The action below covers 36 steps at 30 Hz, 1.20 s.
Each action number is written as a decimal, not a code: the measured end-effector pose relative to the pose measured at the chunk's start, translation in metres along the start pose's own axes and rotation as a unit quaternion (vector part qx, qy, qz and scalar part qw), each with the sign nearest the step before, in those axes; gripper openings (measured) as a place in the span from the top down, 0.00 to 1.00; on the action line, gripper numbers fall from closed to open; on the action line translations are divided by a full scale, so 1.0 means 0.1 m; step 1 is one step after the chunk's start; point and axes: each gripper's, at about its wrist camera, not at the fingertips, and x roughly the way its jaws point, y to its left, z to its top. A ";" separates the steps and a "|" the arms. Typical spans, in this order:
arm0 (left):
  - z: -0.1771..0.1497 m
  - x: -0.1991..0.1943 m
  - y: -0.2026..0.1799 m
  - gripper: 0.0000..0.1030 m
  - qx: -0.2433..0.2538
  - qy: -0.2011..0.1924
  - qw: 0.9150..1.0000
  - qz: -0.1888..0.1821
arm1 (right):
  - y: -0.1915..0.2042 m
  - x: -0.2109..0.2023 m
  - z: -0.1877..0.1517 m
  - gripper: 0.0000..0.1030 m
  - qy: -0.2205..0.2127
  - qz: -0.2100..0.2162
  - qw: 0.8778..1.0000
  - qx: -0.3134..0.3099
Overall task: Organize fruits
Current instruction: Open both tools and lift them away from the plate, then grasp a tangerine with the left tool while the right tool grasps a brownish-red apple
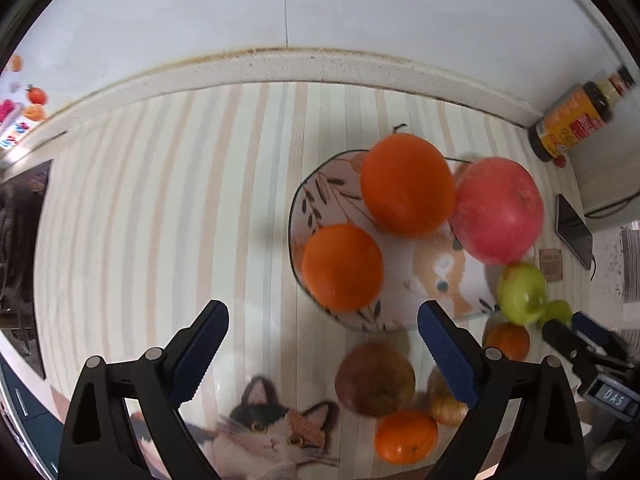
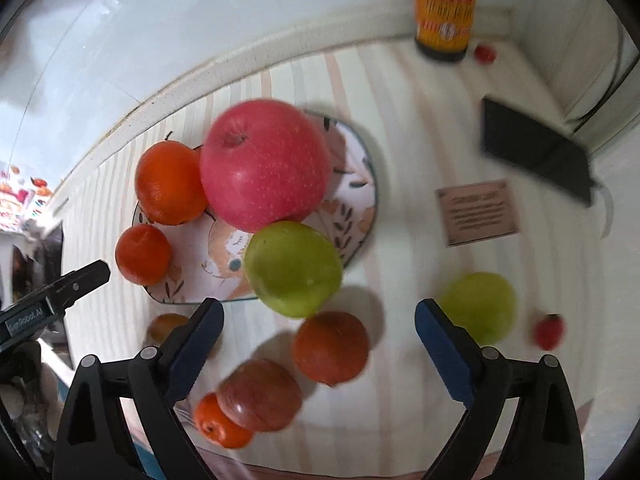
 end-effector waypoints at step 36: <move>-1.06 -1.16 -0.35 0.00 0.011 -0.106 0.994 0.009 | 0.27 -1.50 -0.96 0.04 -0.102 0.027 0.993 -0.047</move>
